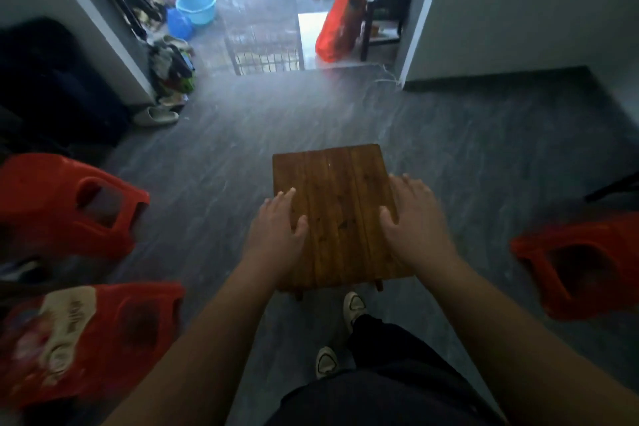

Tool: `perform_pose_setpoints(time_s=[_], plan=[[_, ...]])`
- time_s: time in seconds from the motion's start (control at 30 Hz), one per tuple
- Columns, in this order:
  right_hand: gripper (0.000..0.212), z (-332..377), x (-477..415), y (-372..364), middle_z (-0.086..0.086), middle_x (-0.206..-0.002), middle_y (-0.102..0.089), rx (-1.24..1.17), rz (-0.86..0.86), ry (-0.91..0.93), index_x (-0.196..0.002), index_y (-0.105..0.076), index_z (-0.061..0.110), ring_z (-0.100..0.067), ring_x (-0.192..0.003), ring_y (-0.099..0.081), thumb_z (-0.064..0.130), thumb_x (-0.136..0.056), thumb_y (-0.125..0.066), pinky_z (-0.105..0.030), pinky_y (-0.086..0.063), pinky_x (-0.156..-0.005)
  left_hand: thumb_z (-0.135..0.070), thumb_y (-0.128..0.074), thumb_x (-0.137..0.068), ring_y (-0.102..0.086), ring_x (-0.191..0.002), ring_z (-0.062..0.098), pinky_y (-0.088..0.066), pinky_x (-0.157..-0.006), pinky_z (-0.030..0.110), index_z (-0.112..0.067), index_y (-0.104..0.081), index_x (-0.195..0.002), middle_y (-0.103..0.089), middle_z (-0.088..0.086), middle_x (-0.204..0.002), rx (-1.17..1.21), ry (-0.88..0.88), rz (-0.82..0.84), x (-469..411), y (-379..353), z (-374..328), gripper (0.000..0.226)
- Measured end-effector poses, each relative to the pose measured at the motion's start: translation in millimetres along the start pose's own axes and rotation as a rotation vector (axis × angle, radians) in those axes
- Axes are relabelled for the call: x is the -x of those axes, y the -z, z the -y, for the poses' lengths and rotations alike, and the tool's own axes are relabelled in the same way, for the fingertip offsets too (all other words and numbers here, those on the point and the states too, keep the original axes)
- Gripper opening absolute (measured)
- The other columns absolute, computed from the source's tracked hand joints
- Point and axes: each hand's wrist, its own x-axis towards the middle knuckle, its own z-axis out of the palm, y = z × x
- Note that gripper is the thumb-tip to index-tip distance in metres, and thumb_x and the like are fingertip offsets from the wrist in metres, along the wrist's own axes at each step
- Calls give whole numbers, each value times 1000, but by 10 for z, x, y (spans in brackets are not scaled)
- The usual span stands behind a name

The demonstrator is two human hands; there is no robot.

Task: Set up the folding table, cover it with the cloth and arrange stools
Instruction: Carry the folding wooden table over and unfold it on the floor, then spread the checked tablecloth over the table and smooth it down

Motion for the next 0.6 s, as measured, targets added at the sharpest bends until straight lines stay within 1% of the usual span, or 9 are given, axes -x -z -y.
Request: perform_pose_setpoints(time_s=[0.1,0.23,0.3,0.37,0.43,0.53,0.6], plan=[[64,116,208,156,-6,-159,-32,32,-30,29,-154,-29,24,-27,-147,-26,48,-95,-41,-46,-26,-119,-43,-48,-97,-25,-148,25,-25,-119,50,-26,-28,-154,-32,3,-159,-22,-50,-28,161,287,-134,63],[70,145,267,291,-9,-156,-39,27,-79,20,-152,-36,22,-29,-144,-31,51,-88,-36,-46,-26,-119,-51,-38,-92,-24,-148,29,-24,-119,52,-26,-24,-155,-30,5,-160,-158,-85,-57,218,507,-273,70],[71,105,264,361,-11,-154,-41,43,-97,40,-151,-38,19,-30,-143,-33,48,-86,-38,-43,-25,-120,-49,-41,-94,-22,-149,29,-22,-119,52,-27,-20,-156,-26,6,-162,-164,-85,-50,222,536,-373,69],[67,48,257,473,-10,-156,-38,57,-102,42,-152,-36,19,-29,-145,-30,45,-90,-41,-41,-22,-121,-46,-44,-97,-17,-150,29,-17,-121,50,-28,-17,-157,-22,5,-163,-165,-84,-45,213,536,-490,68],[64,-72,227,611,-9,-158,-34,85,-109,40,-153,-32,20,-27,-146,-27,42,-95,-43,-40,-20,-122,-45,-43,-99,-11,-152,27,-12,-123,48,-30,-15,-157,-18,3,-165,-142,-84,-34,175,507,-645,66],[63,-342,186,831,-12,-156,-36,113,-150,26,-152,-34,16,-29,-145,-29,38,-95,-48,-39,-18,-123,-46,-42,-100,-9,-152,26,-15,-123,49,-29,-14,-157,-16,2,-165,-147,-148,-7,55,393,-990,66],[63,-595,172,994,-13,-156,-36,114,-173,-24,-152,-35,14,-29,-145,-29,36,-94,-49,-36,-14,-123,-45,-42,-101,-8,-153,25,-15,-123,50,-29,-13,-157,-16,2,-165,-159,-205,31,-56,290,-1348,66]])
